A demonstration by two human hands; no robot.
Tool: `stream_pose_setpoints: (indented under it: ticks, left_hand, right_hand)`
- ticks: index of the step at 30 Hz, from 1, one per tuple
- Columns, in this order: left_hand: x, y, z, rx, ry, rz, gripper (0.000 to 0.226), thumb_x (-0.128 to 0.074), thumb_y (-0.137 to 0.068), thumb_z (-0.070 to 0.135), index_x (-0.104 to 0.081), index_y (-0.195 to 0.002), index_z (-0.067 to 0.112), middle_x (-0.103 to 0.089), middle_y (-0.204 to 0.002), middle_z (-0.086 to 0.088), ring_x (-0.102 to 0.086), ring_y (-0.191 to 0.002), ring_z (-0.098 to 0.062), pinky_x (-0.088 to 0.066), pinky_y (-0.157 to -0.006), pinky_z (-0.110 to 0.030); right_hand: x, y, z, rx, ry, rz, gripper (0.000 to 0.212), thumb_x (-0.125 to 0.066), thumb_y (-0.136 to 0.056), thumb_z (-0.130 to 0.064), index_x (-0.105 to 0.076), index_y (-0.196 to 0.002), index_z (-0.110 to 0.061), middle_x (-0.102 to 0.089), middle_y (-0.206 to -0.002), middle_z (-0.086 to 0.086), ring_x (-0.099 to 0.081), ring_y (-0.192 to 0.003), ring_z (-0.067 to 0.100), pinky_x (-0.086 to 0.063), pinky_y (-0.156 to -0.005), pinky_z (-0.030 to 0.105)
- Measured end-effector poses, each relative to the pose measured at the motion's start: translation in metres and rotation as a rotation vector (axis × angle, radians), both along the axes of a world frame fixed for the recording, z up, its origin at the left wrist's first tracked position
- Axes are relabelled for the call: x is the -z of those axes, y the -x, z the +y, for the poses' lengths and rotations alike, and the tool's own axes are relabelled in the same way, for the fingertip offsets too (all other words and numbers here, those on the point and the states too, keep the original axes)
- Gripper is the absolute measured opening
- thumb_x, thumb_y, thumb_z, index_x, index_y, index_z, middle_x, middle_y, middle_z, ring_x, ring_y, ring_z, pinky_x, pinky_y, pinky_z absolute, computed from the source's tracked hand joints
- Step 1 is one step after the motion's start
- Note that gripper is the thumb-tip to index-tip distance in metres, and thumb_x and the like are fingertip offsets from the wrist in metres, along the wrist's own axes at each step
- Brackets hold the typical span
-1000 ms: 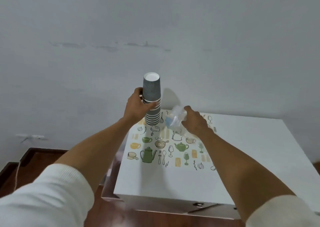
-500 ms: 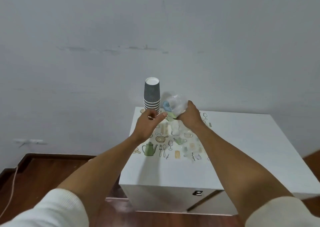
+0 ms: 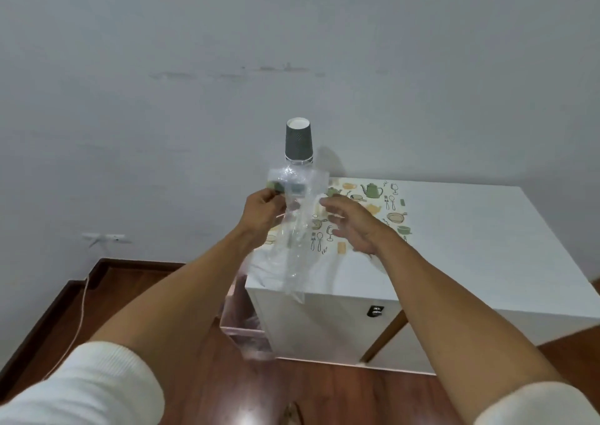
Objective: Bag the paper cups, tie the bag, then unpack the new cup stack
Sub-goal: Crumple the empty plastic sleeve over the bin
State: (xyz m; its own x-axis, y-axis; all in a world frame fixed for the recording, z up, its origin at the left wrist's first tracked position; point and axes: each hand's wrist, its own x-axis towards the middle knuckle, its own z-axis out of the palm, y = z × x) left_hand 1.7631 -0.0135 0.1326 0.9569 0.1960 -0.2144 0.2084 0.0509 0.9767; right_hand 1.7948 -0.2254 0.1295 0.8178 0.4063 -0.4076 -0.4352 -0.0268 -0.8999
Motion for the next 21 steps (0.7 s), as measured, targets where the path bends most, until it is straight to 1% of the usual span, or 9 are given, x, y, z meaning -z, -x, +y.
stream_pose_setpoints:
  ticks: [2, 4, 7, 10, 13, 15, 16, 19, 21]
  left_hand:
    - [0.002, 0.013, 0.004, 0.037, 0.028, 0.0, 0.023, -0.066, -0.092, 0.002, -0.074, -0.114, 0.005, -0.076, -0.096, -0.011, -0.073, -0.087, -0.022, -0.06, -0.082, -0.037]
    - [0.004, 0.026, 0.011, 0.04, 0.042, 0.008, 0.024, -0.072, -0.089, 0.003, -0.077, -0.111, 0.011, -0.075, -0.1, -0.012, -0.069, -0.087, -0.023, -0.058, -0.076, -0.034]
    - [0.004, 0.037, 0.033, -0.032, 0.06, 0.044, 0.031, -0.053, -0.098, -0.002, -0.068, -0.122, 0.009, -0.075, -0.097, -0.009, -0.071, -0.075, -0.015, -0.055, -0.07, -0.031]
    - [0.003, 0.044, 0.059, -0.141, 0.106, 0.049, 0.035, -0.046, -0.103, -0.001, -0.051, -0.136, 0.01, -0.071, -0.086, -0.01, -0.068, -0.056, -0.012, -0.056, -0.058, -0.028]
    - [0.009, 0.049, 0.096, -0.088, 0.235, 0.158, 0.043, -0.048, -0.105, 0.038, -0.044, -0.142, 0.017, -0.073, -0.11, -0.009, -0.072, -0.089, -0.025, -0.057, -0.081, -0.041]
    - [0.015, 0.054, 0.124, 0.055, 0.23, 0.263, 0.07, -0.051, -0.089, 0.074, -0.049, -0.134, 0.02, -0.068, -0.122, -0.008, -0.068, -0.109, -0.03, -0.052, -0.099, -0.05]
    - [0.017, 0.058, 0.134, 0.134, 0.156, 0.291, 0.076, -0.058, -0.08, 0.079, -0.054, -0.128, 0.02, -0.068, -0.124, -0.007, -0.067, -0.113, -0.03, -0.051, -0.102, -0.051]
    - [0.029, 0.061, 0.167, 0.237, -0.012, 0.294, 0.057, -0.084, -0.079, 0.043, -0.062, -0.124, 0.016, -0.073, -0.121, -0.008, -0.073, -0.105, -0.025, -0.058, -0.092, -0.043]
    - [0.039, 0.058, 0.194, 0.204, 0.003, 0.24, 0.04, -0.078, -0.087, 0.016, -0.064, -0.124, 0.015, -0.074, -0.116, -0.01, -0.075, -0.098, -0.022, -0.059, -0.081, -0.038]
  right_hand:
    - [0.012, 0.018, 0.011, -0.096, -0.012, 0.043, 0.055, -0.088, -0.07, -0.039, -0.063, -0.115, -0.022, -0.073, -0.115, 0.0, -0.065, -0.114, 0.021, -0.045, -0.102, 0.043]
    - [0.017, 0.031, 0.029, -0.106, 0.026, -0.006, 0.046, -0.085, -0.08, -0.023, -0.063, -0.119, -0.015, -0.077, -0.1, 0.004, -0.07, -0.097, 0.021, -0.051, -0.091, 0.039]
    - [0.017, 0.036, 0.053, -0.033, 0.047, -0.093, 0.019, -0.079, -0.085, -0.009, -0.071, -0.103, -0.008, -0.077, -0.091, 0.009, -0.072, -0.084, 0.023, -0.057, -0.079, 0.036]
    - [0.015, 0.034, 0.074, -0.008, 0.067, -0.122, 0.014, -0.069, -0.093, -0.003, -0.07, -0.107, -0.002, -0.077, -0.096, 0.015, -0.074, -0.08, 0.022, -0.061, -0.078, 0.038]
    - [0.013, 0.037, 0.105, 0.027, 0.066, -0.144, 0.013, -0.063, -0.096, 0.0, -0.067, -0.107, -0.002, -0.077, -0.096, 0.014, -0.073, -0.075, 0.021, -0.063, -0.072, 0.035]
    - [0.013, 0.038, 0.127, 0.072, 0.083, -0.167, 0.012, -0.062, -0.096, 0.0, -0.067, -0.107, -0.002, -0.076, -0.1, 0.015, -0.072, -0.075, 0.021, -0.062, -0.071, 0.036]
    - [0.015, 0.038, 0.136, 0.086, 0.099, -0.181, 0.013, -0.062, -0.096, 0.0, -0.066, -0.109, -0.001, -0.076, -0.103, 0.016, -0.072, -0.075, 0.022, -0.062, -0.07, 0.036]
    - [0.02, 0.039, 0.174, 0.11, 0.143, -0.202, 0.019, -0.063, -0.094, 0.001, -0.066, -0.113, -0.001, -0.074, -0.11, 0.018, -0.074, -0.079, 0.024, -0.061, -0.071, 0.037]
    - [0.024, 0.042, 0.205, 0.081, 0.134, -0.176, 0.028, -0.072, -0.091, -0.01, -0.065, -0.118, -0.014, -0.075, -0.112, 0.01, -0.074, -0.088, 0.021, -0.058, -0.078, 0.04]
